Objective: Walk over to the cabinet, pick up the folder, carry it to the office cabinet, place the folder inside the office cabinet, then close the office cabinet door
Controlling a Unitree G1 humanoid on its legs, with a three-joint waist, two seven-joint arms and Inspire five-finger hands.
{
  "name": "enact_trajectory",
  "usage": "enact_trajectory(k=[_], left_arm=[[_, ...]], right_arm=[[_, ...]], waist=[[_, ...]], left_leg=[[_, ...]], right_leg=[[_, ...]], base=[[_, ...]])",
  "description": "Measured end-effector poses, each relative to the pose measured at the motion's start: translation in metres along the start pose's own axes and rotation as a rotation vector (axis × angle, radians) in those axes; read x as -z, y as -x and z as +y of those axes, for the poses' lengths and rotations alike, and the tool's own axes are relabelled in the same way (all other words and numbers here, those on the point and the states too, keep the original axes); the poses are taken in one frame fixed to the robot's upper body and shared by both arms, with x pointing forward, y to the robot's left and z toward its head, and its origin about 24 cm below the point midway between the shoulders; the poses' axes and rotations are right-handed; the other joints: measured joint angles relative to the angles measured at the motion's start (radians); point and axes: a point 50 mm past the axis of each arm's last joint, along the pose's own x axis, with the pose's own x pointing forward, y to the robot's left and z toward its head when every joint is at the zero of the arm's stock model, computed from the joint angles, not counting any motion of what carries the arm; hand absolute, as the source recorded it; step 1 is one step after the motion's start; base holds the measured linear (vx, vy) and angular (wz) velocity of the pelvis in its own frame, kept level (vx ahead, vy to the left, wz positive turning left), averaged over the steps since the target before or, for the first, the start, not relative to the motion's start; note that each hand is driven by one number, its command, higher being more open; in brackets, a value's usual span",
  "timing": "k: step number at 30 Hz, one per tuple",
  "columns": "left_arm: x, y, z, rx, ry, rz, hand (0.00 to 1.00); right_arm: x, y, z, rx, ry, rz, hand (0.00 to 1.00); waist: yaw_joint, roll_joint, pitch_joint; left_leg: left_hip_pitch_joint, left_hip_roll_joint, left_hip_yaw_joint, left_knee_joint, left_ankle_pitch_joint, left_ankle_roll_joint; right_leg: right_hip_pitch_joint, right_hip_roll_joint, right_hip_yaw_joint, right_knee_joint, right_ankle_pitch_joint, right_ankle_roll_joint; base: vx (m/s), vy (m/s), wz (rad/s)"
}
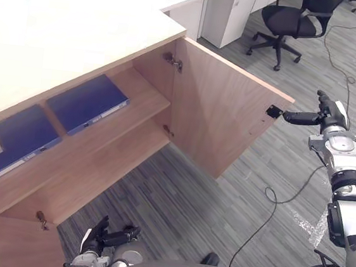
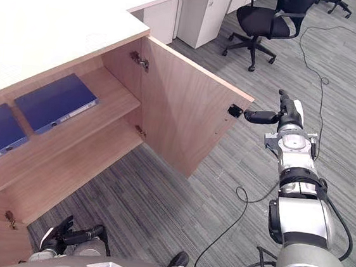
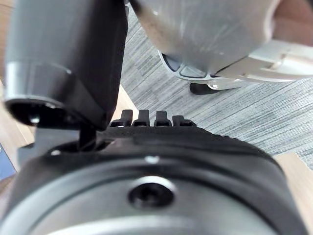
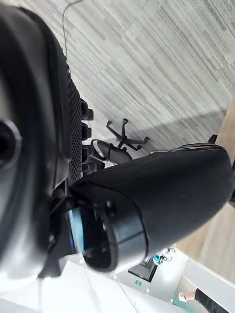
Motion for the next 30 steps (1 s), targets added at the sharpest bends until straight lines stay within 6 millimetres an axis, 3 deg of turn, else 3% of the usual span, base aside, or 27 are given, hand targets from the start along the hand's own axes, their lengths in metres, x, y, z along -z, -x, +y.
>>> enact_trajectory(k=[8, 12, 17, 24, 28, 30], left_arm=[[-0.004, 0.0, -0.001, 0.002, 0.008, -0.018, 1.0], [-0.004, 0.0, 0.0, -0.002, 0.006, -0.018, 1.0], [-0.004, -0.001, 0.001, -0.011, 0.016, -0.016, 1.0], [-0.001, -0.001, 0.001, -0.015, 0.013, 0.002, 1.0], [0.003, -0.001, 0.0, -0.013, 0.001, 0.019, 1.0], [0.008, 0.0, -0.005, -0.003, 0.005, 0.038, 1.0]], right_arm=[[0.007, 0.001, -0.002, 0.041, -0.021, 0.027, 1.0], [0.011, 0.002, 0.012, 0.03, -0.044, 0.037, 1.0], [0.012, 0.009, 0.045, -0.088, 0.052, -0.014, 1.0], [0.004, 0.033, 0.105, -0.434, 0.26, -0.149, 1.0], [0.015, 0.062, 0.152, -0.768, 0.375, -0.167, 1.0], [0.026, 0.091, 0.192, -1.005, 0.393, -0.162, 1.0]], waist=[[0.001, 0.003, 0.023], [0.0, 0.001, 0.025], [-0.001, 0.001, 0.025], [-0.012, 0.004, 0.017], [0.0, 0.019, -0.016], [0.016, 0.04, -0.05]], left_leg=[[-0.02, -0.011, -0.027, 0.0, 0.004, 0.005], [-0.019, -0.012, -0.026, 0.0, 0.004, 0.005], [-0.014, -0.002, -0.014, 0.002, 0.002, 0.007], [0.006, 0.066, -0.038, -0.006, -0.002, -0.003], [-0.001, 0.093, -0.083, -0.015, 0.008, -0.012], [-0.014, 0.094, -0.109, -0.03, 0.023, -0.005]], right_leg=[[0.002, -0.005, -0.027, 0.001, 0.002, 0.003], [0.002, -0.006, -0.024, 0.0, 0.001, 0.003], [-0.006, 0.0, -0.006, 0.0, 0.0, 0.002], [-0.002, 0.076, 0.026, 0.0, -0.027, -0.035], [-0.005, 0.119, 0.019, 0.0, -0.044, -0.058], [-0.006, 0.126, -0.004, 0.0, -0.054, -0.062]], base=[[0.01, 0.004, 0.09], [-0.01, 0.0, -0.01], [-0.04, -0.012, -0.12], [-0.05, -0.095, -0.22], [0.0, -0.1, 0.01], [0.06, -0.063, 0.26]])
